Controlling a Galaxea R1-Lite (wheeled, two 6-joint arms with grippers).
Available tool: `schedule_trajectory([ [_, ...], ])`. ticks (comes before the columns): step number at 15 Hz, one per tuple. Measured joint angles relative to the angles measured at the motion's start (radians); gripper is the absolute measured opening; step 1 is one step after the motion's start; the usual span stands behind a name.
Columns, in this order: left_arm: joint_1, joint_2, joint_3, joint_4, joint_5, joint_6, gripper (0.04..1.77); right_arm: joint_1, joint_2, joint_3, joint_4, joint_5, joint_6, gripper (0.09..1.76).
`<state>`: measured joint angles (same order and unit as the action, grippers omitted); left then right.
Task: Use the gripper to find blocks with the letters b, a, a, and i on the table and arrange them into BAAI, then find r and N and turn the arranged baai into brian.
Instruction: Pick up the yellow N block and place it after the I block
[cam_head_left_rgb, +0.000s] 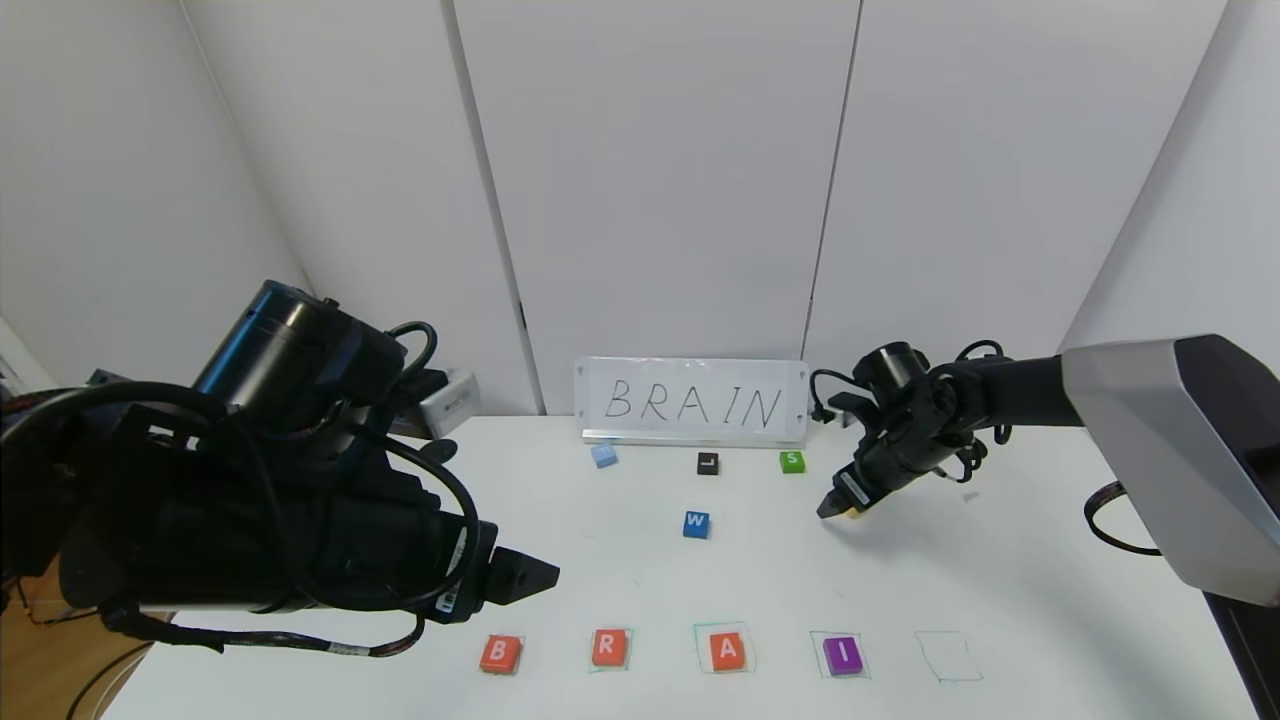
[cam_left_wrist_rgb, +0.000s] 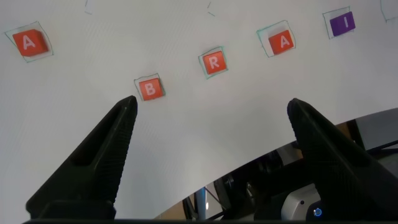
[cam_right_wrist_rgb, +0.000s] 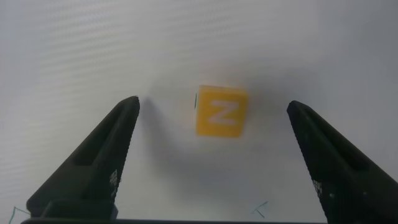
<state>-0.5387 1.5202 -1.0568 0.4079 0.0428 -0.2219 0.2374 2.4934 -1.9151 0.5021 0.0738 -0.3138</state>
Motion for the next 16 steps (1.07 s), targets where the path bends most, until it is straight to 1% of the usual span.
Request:
schedule_trajectory([
  [9, -0.003, -0.009, 0.001, 0.000, -0.003, 0.000, 1.72, 0.008, 0.014, -0.006, 0.000, -0.025, 0.006, 1.71],
  [10, -0.005, -0.009, 0.001, 0.000, -0.003, 0.000, 1.72, 0.008, 0.015, -0.006, -0.001, -0.025, 0.006, 1.60],
  [12, -0.008, -0.010, 0.001, 0.000, -0.002, 0.000, 1.72, 0.007, 0.016, -0.006, 0.000, -0.025, 0.006, 1.26],
  [13, -0.008, -0.010, 0.002, 0.000, -0.002, 0.000, 1.72, 0.009, 0.016, -0.006, 0.001, -0.025, 0.006, 1.12],
  [16, -0.011, -0.011, 0.005, 0.000, -0.002, 0.002, 1.72, 0.011, 0.017, -0.006, 0.002, -0.024, 0.006, 0.80],
])
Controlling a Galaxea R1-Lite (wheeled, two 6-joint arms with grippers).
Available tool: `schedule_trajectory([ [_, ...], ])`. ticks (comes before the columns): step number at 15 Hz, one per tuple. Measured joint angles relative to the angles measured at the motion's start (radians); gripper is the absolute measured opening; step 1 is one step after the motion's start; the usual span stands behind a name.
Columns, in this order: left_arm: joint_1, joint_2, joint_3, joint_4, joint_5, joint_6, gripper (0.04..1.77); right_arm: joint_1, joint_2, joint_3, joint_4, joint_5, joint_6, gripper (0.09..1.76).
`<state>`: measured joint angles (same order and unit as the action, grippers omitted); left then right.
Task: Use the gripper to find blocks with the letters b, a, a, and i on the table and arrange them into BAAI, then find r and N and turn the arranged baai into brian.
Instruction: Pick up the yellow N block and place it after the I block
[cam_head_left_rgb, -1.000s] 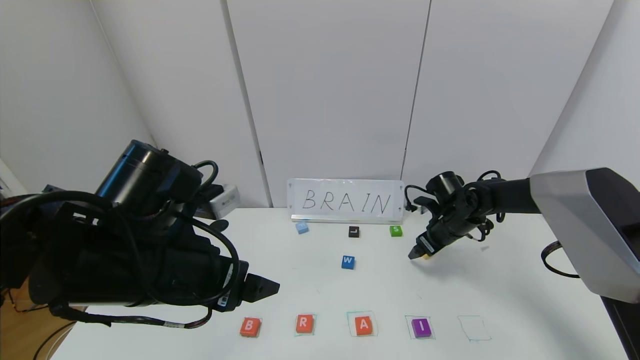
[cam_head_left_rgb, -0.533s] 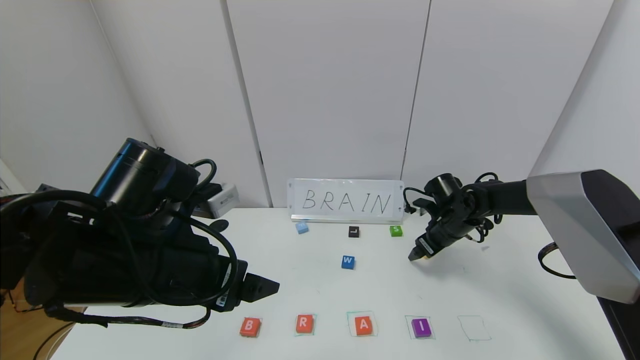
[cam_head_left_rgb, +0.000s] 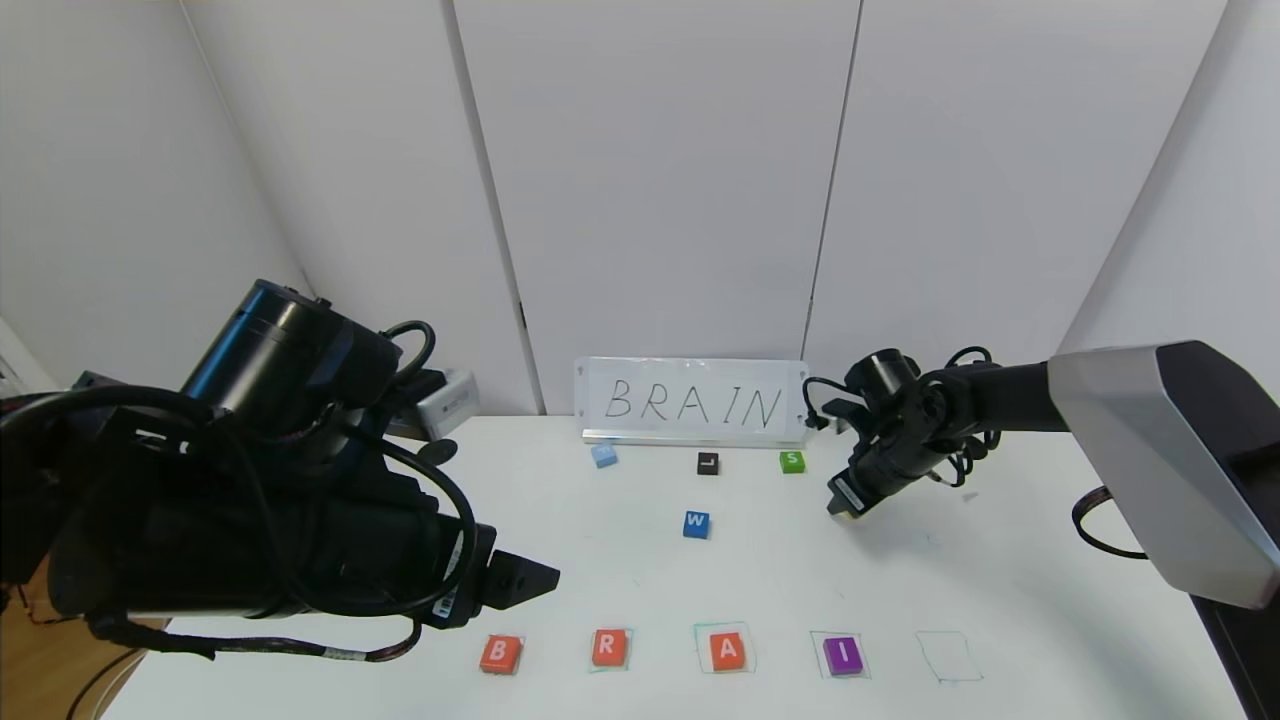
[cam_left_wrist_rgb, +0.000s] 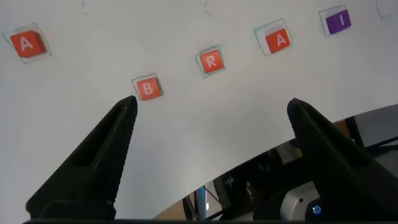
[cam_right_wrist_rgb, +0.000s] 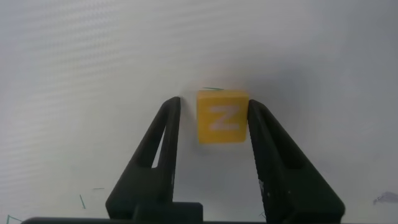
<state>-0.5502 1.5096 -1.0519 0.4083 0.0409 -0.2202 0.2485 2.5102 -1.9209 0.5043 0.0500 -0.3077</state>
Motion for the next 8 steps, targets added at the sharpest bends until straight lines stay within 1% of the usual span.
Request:
schedule_trajectory([
  [1, -0.002, -0.001, 0.001, 0.000, 0.000, 0.000, 1.72, -0.001, 0.000, 0.001, 0.000, 0.000, 0.000, 0.56],
  [2, -0.003, -0.001, 0.002, 0.000, 0.000, 0.000, 1.72, -0.001, 0.000, 0.001, 0.002, 0.000, 0.000, 0.53],
  [8, -0.005, -0.002, 0.003, 0.000, 0.000, 0.000, 1.72, -0.002, 0.000, 0.003, 0.002, 0.000, -0.001, 0.53],
])
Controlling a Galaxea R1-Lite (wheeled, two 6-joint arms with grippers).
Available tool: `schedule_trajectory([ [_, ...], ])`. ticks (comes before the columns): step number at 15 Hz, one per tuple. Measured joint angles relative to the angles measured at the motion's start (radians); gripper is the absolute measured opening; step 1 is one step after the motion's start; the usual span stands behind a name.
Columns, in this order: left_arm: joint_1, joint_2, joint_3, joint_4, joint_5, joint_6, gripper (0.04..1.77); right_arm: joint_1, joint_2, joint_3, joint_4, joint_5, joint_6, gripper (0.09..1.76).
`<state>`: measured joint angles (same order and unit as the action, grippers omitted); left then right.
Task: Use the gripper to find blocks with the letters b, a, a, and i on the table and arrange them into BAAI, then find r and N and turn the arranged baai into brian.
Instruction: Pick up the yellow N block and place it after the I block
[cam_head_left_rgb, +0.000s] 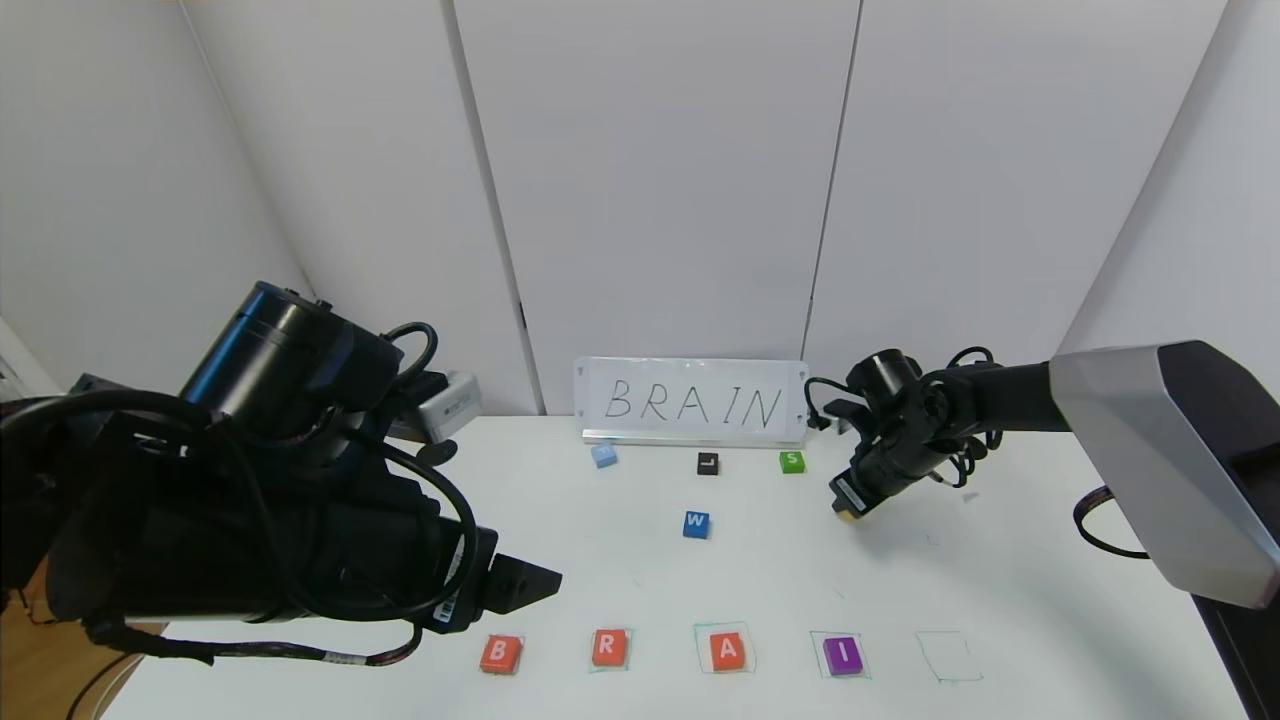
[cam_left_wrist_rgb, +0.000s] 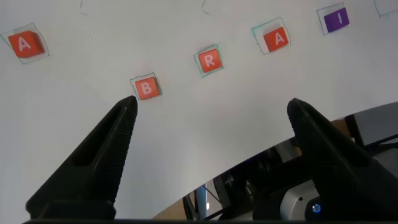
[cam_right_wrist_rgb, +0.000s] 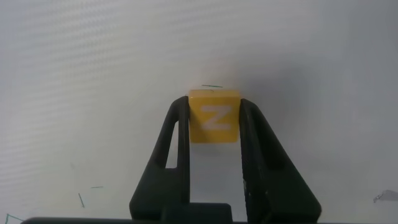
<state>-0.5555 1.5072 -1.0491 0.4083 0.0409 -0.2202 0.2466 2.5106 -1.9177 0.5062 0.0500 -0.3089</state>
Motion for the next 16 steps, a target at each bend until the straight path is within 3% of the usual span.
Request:
schedule_trajectory([
  [4, 0.000, 0.000, 0.000, -0.001, 0.000, 0.000, 1.72, 0.001, -0.024, 0.006, 0.021, 0.002, 0.000, 0.53],
  [8, 0.001, 0.001, 0.000, -0.001, 0.000, 0.000, 1.72, -0.006, -0.107, 0.017, 0.175, 0.021, -0.024, 0.53],
  [11, 0.000, 0.001, 0.000, -0.001, 0.000, 0.001, 1.72, -0.031, -0.190, 0.112, 0.183, 0.079, -0.192, 0.53],
  [16, 0.001, 0.001, 0.000, -0.001, 0.000, 0.001, 1.72, -0.070, -0.320, 0.319, 0.054, 0.170, -0.383, 0.53],
])
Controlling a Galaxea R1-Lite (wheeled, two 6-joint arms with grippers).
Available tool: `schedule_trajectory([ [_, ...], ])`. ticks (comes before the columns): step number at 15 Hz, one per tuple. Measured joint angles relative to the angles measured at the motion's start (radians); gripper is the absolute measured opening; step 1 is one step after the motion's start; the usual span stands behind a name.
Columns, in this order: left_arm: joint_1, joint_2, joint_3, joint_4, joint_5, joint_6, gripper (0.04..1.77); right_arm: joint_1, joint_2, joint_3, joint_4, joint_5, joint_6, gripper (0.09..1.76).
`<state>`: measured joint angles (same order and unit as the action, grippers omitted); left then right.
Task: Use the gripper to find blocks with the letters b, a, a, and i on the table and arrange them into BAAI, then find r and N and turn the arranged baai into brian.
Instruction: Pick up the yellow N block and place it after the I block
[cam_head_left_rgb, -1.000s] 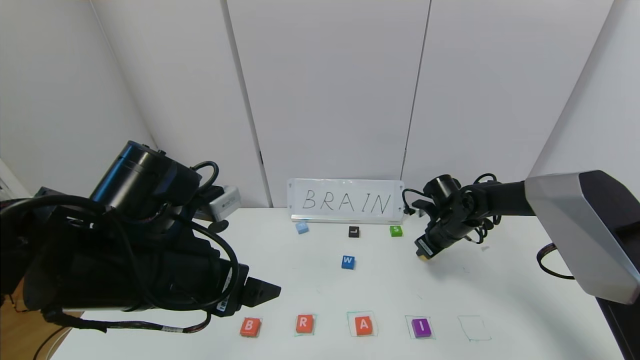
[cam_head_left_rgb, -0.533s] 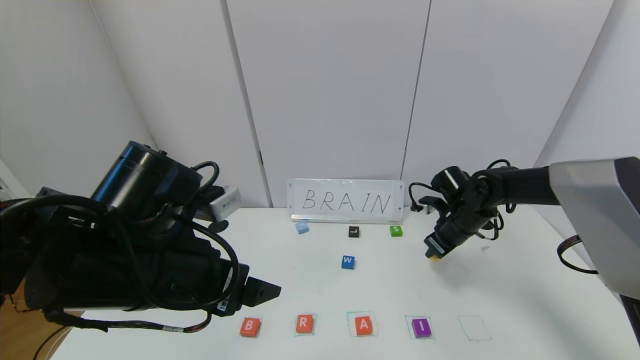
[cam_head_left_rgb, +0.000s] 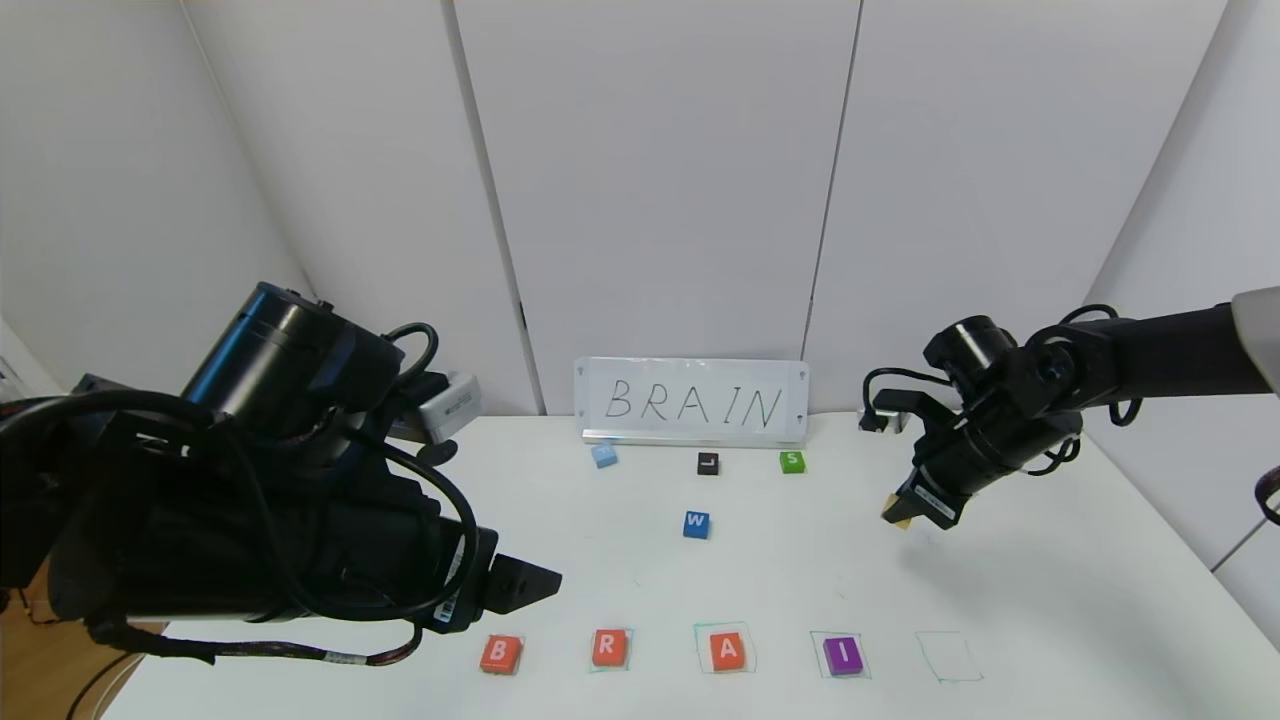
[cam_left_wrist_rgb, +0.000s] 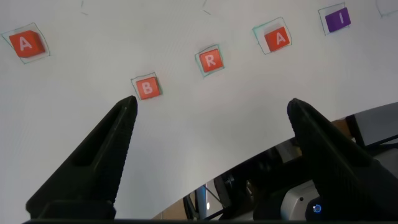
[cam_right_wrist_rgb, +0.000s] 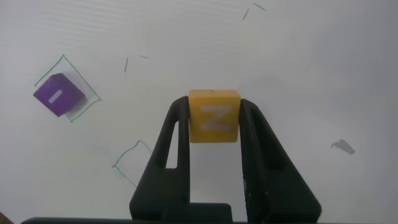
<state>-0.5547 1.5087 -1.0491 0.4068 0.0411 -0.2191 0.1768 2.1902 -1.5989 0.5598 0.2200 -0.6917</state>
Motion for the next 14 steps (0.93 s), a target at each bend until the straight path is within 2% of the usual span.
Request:
schedule_trajectory([
  [5, -0.001, -0.004, 0.001, 0.001, 0.001, 0.006, 1.72, -0.012, -0.091, 0.127, 0.006, 0.005, -0.242, 0.53],
  [11, -0.001, -0.009, 0.007, 0.001, 0.001, 0.018, 1.72, 0.000, -0.149, 0.242, 0.036, 0.000, -0.416, 0.53],
  [14, -0.002, -0.015, 0.014, 0.000, 0.001, 0.028, 1.72, 0.001, -0.167, 0.319, -0.024, 0.000, -0.451, 0.53],
])
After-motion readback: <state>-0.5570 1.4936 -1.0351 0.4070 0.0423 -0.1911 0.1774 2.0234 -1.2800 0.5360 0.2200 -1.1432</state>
